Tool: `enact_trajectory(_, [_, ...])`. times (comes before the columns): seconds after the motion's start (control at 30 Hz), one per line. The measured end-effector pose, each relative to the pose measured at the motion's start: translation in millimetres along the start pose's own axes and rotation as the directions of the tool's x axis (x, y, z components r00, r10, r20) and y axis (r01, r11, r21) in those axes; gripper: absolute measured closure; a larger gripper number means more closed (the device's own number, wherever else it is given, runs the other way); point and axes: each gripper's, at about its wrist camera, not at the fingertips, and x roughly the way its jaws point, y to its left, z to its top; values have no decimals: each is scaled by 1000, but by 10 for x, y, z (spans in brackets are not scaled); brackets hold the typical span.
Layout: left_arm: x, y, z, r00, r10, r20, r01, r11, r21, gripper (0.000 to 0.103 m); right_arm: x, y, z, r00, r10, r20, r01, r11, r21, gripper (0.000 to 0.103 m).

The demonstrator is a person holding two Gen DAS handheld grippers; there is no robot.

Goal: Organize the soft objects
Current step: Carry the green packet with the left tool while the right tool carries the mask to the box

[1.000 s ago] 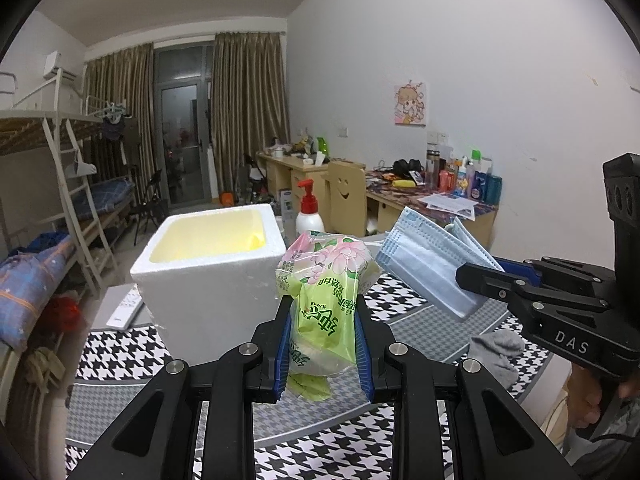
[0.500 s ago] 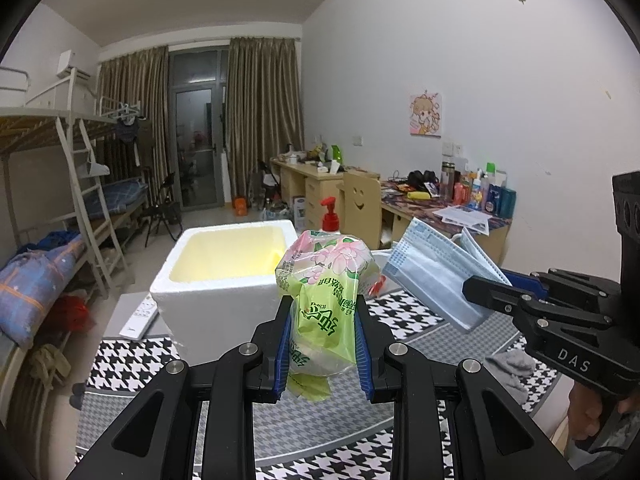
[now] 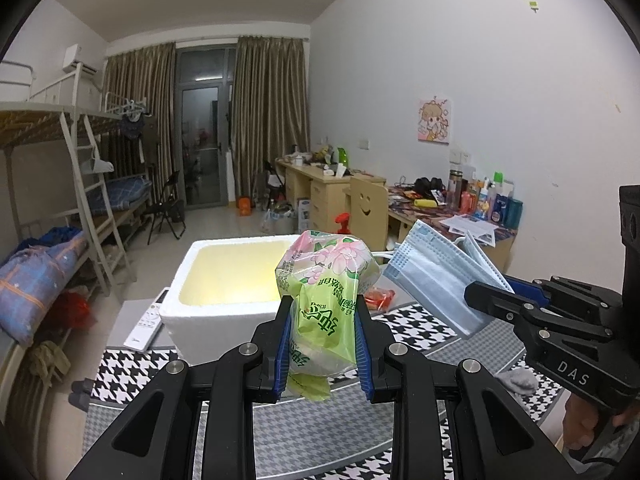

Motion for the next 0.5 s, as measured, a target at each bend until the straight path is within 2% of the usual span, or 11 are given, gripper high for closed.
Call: enact_trajectory(0.5, [97, 90, 232, 999, 33, 34, -33, 999, 6, 74, 122, 86, 247, 1000, -2, 18, 2, 1000, -23, 78])
